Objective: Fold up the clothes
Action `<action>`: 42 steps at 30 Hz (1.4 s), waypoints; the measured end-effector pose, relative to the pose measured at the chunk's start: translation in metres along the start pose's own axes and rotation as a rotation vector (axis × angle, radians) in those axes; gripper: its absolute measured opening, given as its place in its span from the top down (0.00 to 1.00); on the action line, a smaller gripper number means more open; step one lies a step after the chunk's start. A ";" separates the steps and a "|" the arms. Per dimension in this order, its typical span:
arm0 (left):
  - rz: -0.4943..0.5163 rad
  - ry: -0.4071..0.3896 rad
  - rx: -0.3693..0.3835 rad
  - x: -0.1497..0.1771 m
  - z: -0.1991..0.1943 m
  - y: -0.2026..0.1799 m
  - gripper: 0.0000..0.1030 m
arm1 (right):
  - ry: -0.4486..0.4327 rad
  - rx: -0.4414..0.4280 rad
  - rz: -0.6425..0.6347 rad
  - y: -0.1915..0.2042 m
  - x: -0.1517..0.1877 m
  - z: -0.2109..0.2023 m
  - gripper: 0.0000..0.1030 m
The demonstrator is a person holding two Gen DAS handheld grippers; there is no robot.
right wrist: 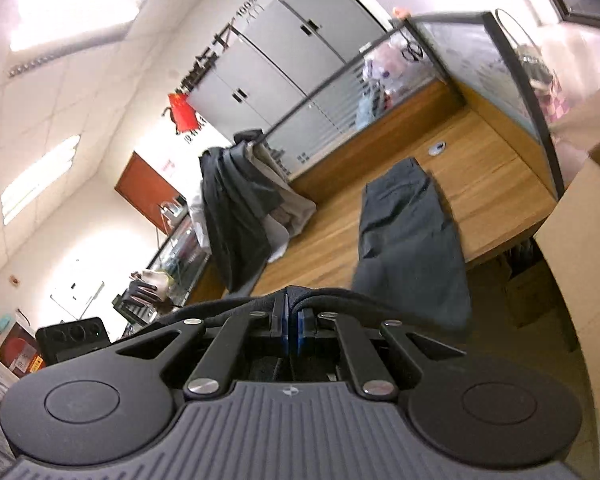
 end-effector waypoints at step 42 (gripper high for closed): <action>-0.512 0.025 -0.426 -0.147 0.101 0.430 0.95 | 0.099 0.162 0.189 -0.133 -0.209 0.439 0.96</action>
Point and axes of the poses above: each gripper's, at about its wrist camera, not at the fingertips, and z roughly the way its jaws point, y to its left, x to its underside, the point moved 3 cm from there along z, roughly the way its jaws point, and after that the axes turned 2 degrees about z, right-handed, at the moved point
